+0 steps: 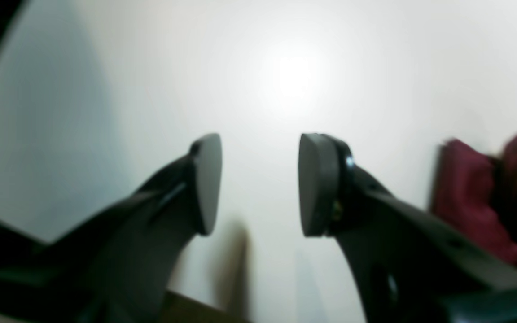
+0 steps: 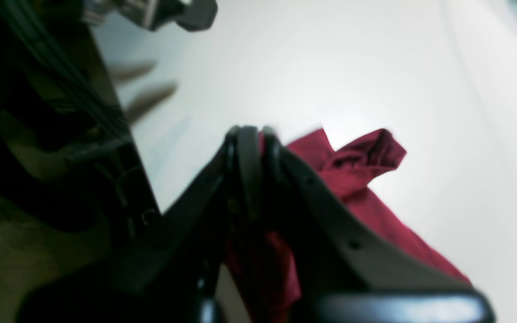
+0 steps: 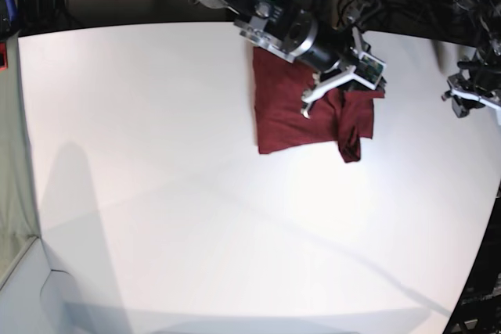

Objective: Layout the t-shirt on the table in an organized manner, then fold the t-shirt properly
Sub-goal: 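Release the fabric with the right gripper and tuck the loose edge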

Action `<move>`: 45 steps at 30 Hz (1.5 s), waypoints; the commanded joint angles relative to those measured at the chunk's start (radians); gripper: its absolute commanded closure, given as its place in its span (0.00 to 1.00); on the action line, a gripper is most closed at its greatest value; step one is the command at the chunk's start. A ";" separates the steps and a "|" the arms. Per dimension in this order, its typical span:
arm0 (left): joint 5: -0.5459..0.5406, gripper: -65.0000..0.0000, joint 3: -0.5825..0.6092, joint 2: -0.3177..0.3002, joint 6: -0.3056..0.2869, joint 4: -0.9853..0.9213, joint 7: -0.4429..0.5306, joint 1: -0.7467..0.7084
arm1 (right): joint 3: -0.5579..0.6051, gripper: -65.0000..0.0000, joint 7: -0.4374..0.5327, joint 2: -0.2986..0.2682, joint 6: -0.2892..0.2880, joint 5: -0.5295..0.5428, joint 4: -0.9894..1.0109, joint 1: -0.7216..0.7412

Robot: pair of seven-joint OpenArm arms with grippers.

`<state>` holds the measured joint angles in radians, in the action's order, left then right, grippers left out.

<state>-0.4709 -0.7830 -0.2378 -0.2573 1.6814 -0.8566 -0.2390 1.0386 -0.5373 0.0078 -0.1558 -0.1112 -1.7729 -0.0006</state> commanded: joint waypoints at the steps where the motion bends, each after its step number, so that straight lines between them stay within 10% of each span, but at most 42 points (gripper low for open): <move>1: -0.013 0.58 -0.011 -0.013 -0.003 0.015 0.018 0.008 | 0.026 1.00 0.026 0.004 -0.008 -0.011 -0.018 -0.020; 24: -0.005 0.58 -0.025 -0.027 -0.004 0.015 0.018 0.030 | 0.124 1.00 0.023 0.001 -0.008 -0.008 0.124 -0.025; 33: -0.012 0.57 -0.017 -0.058 -0.004 -0.011 0.013 0.036 | 0.127 0.67 0.033 -0.067 -0.008 -0.012 0.098 -0.026; 45: -0.093 0.57 -0.017 -0.059 -0.006 -0.016 -0.177 0.048 | 0.036 0.65 0.032 -0.128 -0.005 -0.014 -0.097 -0.059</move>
<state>-0.5457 -0.7967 -0.2794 -0.2619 1.6508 -1.0500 -0.2008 1.0653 -0.5331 -0.1165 -0.1360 -0.1425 -1.8366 -0.0433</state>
